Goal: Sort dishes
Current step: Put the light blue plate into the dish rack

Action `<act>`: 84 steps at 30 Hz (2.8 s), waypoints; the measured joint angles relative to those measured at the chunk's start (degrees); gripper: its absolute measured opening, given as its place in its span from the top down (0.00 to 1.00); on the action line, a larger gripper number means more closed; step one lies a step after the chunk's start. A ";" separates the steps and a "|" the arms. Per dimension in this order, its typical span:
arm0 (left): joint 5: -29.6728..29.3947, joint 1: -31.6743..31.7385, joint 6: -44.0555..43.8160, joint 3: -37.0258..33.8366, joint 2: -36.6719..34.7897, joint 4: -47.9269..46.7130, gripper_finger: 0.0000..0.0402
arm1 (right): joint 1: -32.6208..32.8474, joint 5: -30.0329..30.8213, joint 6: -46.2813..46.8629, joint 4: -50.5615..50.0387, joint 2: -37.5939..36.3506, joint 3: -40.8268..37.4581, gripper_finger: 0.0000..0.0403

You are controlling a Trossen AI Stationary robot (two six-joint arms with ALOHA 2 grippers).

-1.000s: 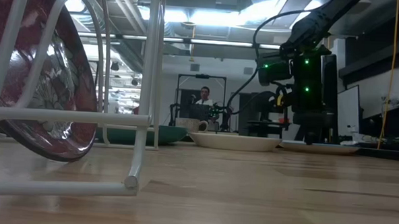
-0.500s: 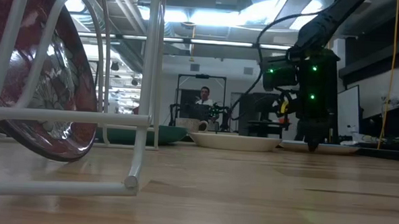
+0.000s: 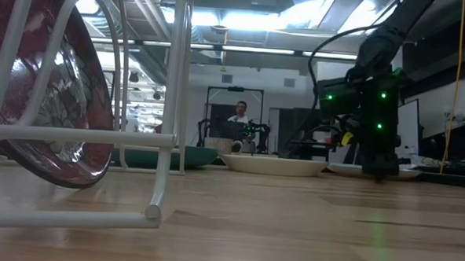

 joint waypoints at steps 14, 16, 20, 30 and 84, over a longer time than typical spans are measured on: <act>-0.07 0.00 0.00 0.00 0.02 0.00 0.71 | -0.02 2.81 -0.11 5.84 0.00 -1.98 0.84; -0.08 0.00 -0.02 0.00 0.02 0.00 0.71 | 0.07 3.96 -0.63 5.99 0.00 -1.89 0.92; -0.09 0.00 -0.01 0.00 0.01 0.00 0.71 | 0.09 4.98 -1.94 5.91 -0.04 -1.82 0.95; -0.11 0.01 -0.02 0.00 0.02 0.00 0.71 | 1.82 -0.33 -1.36 3.03 -0.04 0.05 0.94; -0.20 0.00 1.33 0.00 3.01 17.00 0.71 | 46.82 -16.10 38.96 -19.23 0.00 26.36 0.96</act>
